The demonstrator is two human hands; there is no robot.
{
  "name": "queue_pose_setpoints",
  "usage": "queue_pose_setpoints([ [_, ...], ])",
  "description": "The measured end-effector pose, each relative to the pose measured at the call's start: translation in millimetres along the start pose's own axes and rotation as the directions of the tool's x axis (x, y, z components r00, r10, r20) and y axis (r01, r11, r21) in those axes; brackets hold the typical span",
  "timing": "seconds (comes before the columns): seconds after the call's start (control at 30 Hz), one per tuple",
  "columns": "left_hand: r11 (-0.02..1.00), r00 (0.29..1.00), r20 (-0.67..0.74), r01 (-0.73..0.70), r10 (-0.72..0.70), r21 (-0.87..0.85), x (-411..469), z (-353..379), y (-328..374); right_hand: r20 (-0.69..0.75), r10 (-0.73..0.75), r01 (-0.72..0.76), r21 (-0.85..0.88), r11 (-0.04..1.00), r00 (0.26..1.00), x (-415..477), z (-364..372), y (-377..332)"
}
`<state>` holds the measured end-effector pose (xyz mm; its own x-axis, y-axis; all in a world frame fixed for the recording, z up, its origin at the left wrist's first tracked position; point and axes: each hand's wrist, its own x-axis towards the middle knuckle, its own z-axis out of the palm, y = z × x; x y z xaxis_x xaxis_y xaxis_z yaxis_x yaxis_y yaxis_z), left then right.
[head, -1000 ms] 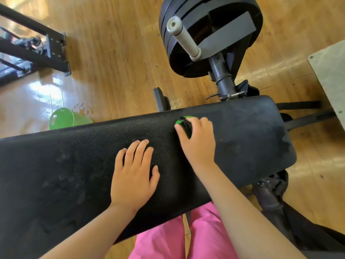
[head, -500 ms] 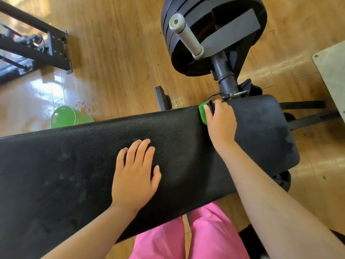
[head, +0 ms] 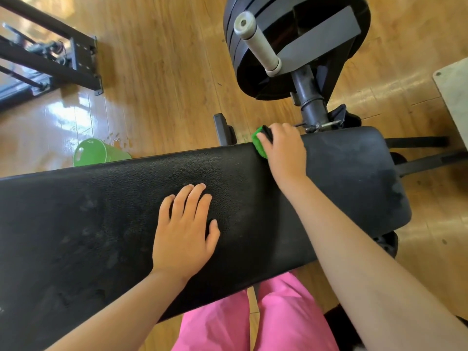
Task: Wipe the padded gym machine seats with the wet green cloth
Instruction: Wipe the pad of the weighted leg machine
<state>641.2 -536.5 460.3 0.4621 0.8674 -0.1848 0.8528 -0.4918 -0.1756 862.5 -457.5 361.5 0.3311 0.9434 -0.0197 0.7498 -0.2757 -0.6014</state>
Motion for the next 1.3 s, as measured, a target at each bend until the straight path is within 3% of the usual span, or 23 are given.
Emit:
queue_pose_setpoints([
  [0.2,1.000,1.000,-0.008,0.000,0.000,-0.011,-0.2,-0.1,-0.3,-0.007,0.131,-0.130,-0.125,0.984,0.991,9.3,-11.4,50.7],
  [0.4,1.000,1.000,0.005,0.007,-0.007,-0.006,-0.5,0.8,-0.3,-0.022,0.150,-0.151,-0.079,0.985,0.988,1.2,-8.5,33.3],
  [0.57,1.000,1.000,0.010,0.016,-0.016,-0.014,-0.1,-0.7,0.5,-0.013,-0.006,0.006,0.040,0.999,1.000,-31.7,-1.0,-6.9],
  [0.77,0.997,1.000,0.003,0.030,-0.030,-0.072,0.0,-4.2,-1.4,-0.067,-0.189,0.180,-0.121,0.976,0.980,-64.7,1.1,9.0],
  [0.97,0.983,0.990,-0.012,0.136,-0.139,-0.119,44.9,-14.0,19.0,-0.102,-0.246,0.235,-0.105,0.966,0.964,-57.9,2.6,24.8],
  [1.17,0.992,1.000,0.001,0.000,0.000,-0.124,126.2,8.3,32.4,-0.108,-0.207,0.193,-0.125,0.973,0.972,-48.8,4.1,30.3],
  [1.3,0.979,0.997,0.078,0.007,0.009,-0.203,165.5,11.8,30.6,-0.071,-0.036,0.030,-0.088,0.996,0.997,-21.8,1.2,51.4],
])
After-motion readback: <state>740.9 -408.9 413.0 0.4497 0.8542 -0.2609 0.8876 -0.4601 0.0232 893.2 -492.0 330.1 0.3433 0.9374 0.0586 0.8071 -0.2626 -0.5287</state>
